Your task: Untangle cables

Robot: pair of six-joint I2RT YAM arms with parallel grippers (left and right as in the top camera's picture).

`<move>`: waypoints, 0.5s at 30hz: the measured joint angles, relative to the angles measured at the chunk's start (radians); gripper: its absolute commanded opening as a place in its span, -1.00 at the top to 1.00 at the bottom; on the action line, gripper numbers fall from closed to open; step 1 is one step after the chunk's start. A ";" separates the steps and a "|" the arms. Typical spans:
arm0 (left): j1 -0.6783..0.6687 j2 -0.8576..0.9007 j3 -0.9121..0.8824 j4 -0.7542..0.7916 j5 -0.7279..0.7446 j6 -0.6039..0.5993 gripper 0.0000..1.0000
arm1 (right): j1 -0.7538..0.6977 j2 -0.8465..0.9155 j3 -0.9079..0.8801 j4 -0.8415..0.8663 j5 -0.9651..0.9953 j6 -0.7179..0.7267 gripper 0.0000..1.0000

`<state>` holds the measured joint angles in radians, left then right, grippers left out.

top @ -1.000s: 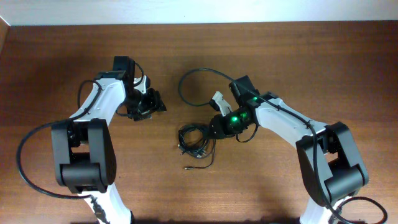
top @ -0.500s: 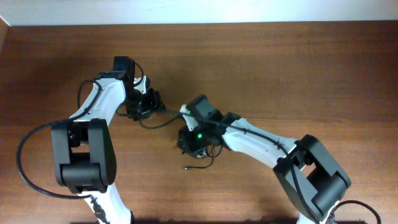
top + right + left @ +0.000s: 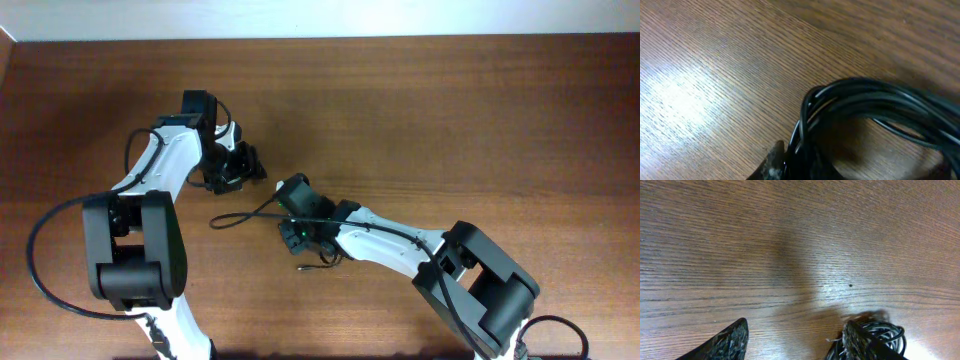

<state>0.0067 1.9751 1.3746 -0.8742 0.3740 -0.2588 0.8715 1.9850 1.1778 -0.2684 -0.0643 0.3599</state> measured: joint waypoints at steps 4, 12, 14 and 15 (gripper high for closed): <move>0.000 0.000 0.000 0.000 -0.002 0.000 -0.25 | -0.008 -0.012 0.007 -0.044 -0.032 0.000 0.92; 0.000 0.000 0.000 0.007 0.076 0.033 -0.50 | -0.249 -0.150 0.026 -0.098 -0.641 -0.001 0.92; 0.000 0.000 0.000 0.021 0.209 0.126 -0.51 | -0.307 -0.150 0.026 -0.098 -0.760 0.000 0.92; 0.000 0.000 0.000 0.022 0.293 0.188 -0.55 | -0.333 -0.150 0.026 -0.098 -0.823 0.000 0.92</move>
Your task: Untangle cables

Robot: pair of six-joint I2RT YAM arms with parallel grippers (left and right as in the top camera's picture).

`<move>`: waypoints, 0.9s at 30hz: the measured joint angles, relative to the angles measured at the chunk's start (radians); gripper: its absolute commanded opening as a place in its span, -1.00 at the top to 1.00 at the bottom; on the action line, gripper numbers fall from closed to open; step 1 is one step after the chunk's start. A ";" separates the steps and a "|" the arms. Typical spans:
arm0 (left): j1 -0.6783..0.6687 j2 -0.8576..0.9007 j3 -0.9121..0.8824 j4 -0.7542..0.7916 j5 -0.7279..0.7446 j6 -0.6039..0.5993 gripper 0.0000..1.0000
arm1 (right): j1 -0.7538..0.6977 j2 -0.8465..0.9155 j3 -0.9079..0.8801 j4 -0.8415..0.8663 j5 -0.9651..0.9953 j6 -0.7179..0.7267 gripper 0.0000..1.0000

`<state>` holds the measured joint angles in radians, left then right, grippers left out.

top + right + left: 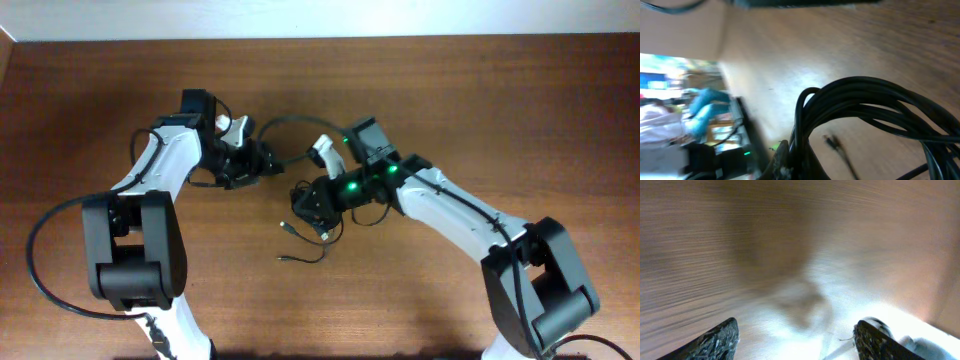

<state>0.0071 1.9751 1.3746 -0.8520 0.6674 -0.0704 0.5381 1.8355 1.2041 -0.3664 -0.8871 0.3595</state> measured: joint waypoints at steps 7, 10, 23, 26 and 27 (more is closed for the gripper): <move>-0.018 0.000 0.000 0.000 0.332 0.143 -0.55 | -0.023 0.000 0.000 0.040 -0.158 -0.021 0.92; -0.063 0.000 -0.003 0.000 0.386 0.151 -0.52 | -0.023 0.000 0.000 0.069 -0.174 -0.025 0.90; -0.100 0.000 -0.003 0.002 0.476 0.152 -0.34 | -0.112 0.000 0.000 0.084 -0.169 -0.043 0.90; -0.100 0.000 -0.004 -0.001 0.455 0.095 -0.34 | -0.114 0.001 0.000 0.113 -0.158 -0.046 0.90; -0.100 0.000 -0.004 -0.001 0.454 0.071 -0.29 | -0.114 0.001 -0.001 0.122 -0.153 -0.047 0.90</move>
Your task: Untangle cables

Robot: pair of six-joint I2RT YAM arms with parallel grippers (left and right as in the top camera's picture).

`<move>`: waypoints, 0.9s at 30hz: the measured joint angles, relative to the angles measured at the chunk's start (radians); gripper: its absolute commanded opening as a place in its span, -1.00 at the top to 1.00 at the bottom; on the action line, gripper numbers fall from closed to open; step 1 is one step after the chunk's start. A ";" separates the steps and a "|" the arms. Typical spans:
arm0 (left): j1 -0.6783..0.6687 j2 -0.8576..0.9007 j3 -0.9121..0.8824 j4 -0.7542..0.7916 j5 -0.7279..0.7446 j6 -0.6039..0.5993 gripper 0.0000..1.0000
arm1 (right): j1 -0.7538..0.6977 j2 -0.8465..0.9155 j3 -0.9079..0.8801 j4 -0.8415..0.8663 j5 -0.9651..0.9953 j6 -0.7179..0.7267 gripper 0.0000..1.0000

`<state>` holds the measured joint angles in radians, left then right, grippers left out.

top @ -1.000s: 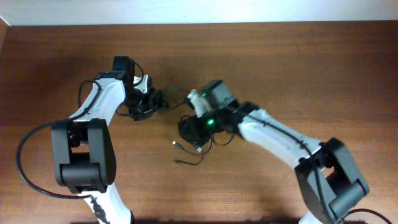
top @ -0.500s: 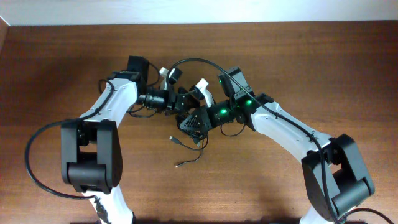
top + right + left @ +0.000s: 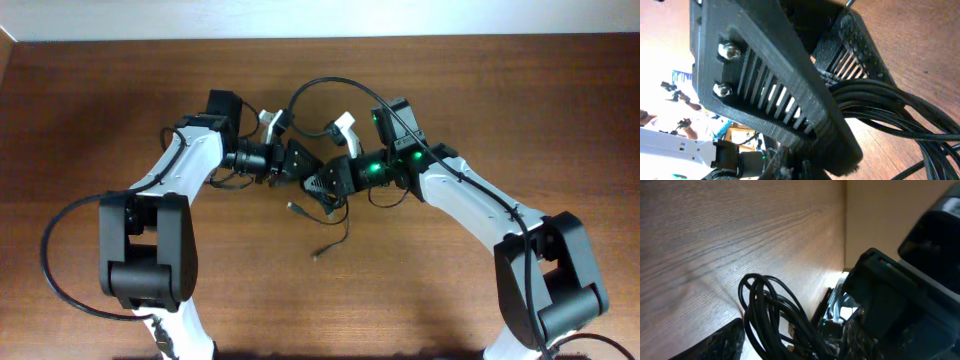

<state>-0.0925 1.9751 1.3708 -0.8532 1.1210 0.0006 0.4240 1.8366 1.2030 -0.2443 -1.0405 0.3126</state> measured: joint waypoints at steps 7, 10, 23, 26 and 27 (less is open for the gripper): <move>-0.004 0.000 0.001 -0.018 -0.010 -0.071 0.59 | 0.001 0.009 -0.010 0.009 0.020 -0.002 0.90; -0.006 0.000 0.002 -0.006 -0.026 -0.080 1.00 | 0.002 0.013 -0.010 0.010 0.034 -0.003 0.59; -0.003 0.001 -0.002 0.010 -0.411 -0.115 1.00 | -0.009 0.011 0.005 -0.281 0.278 -0.036 0.09; -0.003 0.001 -0.002 0.010 -0.416 -0.118 1.00 | -0.004 0.012 0.005 -0.309 0.301 -0.060 0.07; -0.003 0.001 -0.002 0.010 -0.416 -0.118 1.00 | 0.002 0.011 0.005 -0.309 0.301 -0.079 0.07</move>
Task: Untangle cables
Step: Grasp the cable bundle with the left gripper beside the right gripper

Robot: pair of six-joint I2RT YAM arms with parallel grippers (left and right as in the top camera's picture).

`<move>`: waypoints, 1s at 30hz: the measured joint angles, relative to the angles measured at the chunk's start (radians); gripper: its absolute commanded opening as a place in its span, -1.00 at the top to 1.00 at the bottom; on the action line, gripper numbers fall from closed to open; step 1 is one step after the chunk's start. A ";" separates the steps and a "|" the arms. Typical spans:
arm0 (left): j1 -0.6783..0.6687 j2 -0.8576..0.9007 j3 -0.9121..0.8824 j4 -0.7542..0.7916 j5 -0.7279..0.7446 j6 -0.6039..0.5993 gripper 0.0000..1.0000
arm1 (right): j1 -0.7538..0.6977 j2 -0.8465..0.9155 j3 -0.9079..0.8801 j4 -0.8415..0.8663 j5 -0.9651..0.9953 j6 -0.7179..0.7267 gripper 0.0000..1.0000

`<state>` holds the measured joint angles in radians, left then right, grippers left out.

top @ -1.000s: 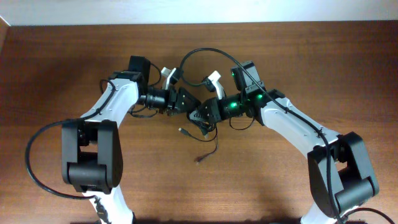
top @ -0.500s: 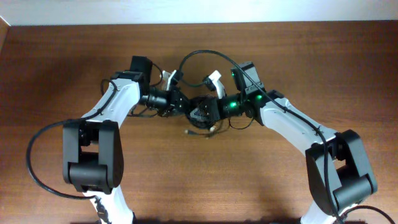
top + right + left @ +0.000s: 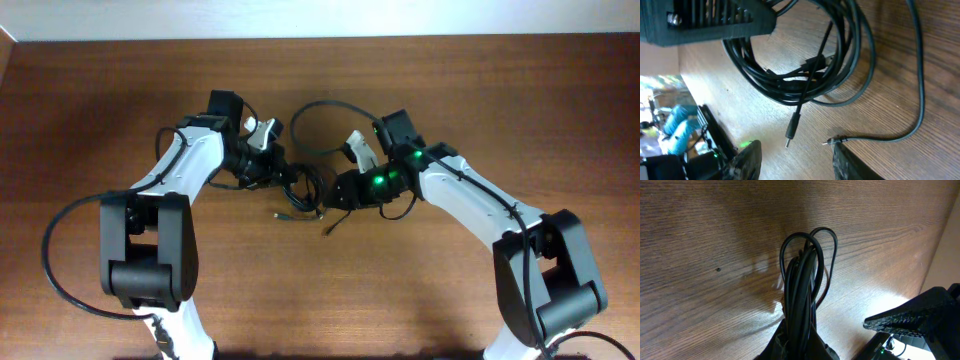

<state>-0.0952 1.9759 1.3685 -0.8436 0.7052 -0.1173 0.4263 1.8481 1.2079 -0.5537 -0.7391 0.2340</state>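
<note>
A black cable bundle (image 3: 303, 187) lies coiled at mid-table, with one long loop (image 3: 322, 106) arching toward the far edge. My left gripper (image 3: 278, 174) is shut on the bundle; in its wrist view the loops (image 3: 806, 262) stand out past the gripper (image 3: 799, 332). My right gripper (image 3: 338, 192) is just right of the coil and open. Its wrist view shows the gripper (image 3: 795, 150) empty, with the coil (image 3: 790, 65) ahead of it. Two loose plug ends (image 3: 792, 134) lie on the wood close to its fingers (image 3: 751, 155).
The brown wooden table (image 3: 520, 110) stretches around both arms. The left arm's base (image 3: 140, 255) and its own thick cable stand at the front left, and the right arm's base (image 3: 545, 290) stands at the front right. A pale wall runs along the far edge.
My left gripper was open beside the bundle and is now shut on it. My right gripper, which held the bundle against the left one, is now open and sits slightly further right.
My right gripper first held the bundle low at mid-table while the left stood open further back. It then held the bundle nearer the left gripper, later right against it. Now the left holds the bundle and the right is empty.
</note>
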 measured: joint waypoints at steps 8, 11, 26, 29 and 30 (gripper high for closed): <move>0.000 0.000 0.000 0.003 0.000 0.000 1.00 | 0.113 0.000 0.000 0.065 0.085 -0.063 0.08; 0.000 0.000 0.000 0.002 0.000 0.000 1.00 | 0.132 0.000 0.000 0.139 0.122 -0.066 0.07; 0.000 0.000 0.000 0.002 0.075 -0.254 1.00 | 0.238 -0.001 0.000 0.188 0.429 -0.154 0.04; 0.000 0.000 0.000 0.008 0.108 -0.286 1.00 | 0.238 -0.001 0.000 0.199 0.444 -0.159 0.07; 0.000 0.000 0.000 0.010 0.111 -0.292 1.00 | 0.238 -0.001 0.000 0.200 0.452 -0.161 0.16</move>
<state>-0.0952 1.9759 1.3685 -0.8333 0.8158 -0.4095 0.6640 1.8469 1.2079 -0.3538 -0.2874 0.0731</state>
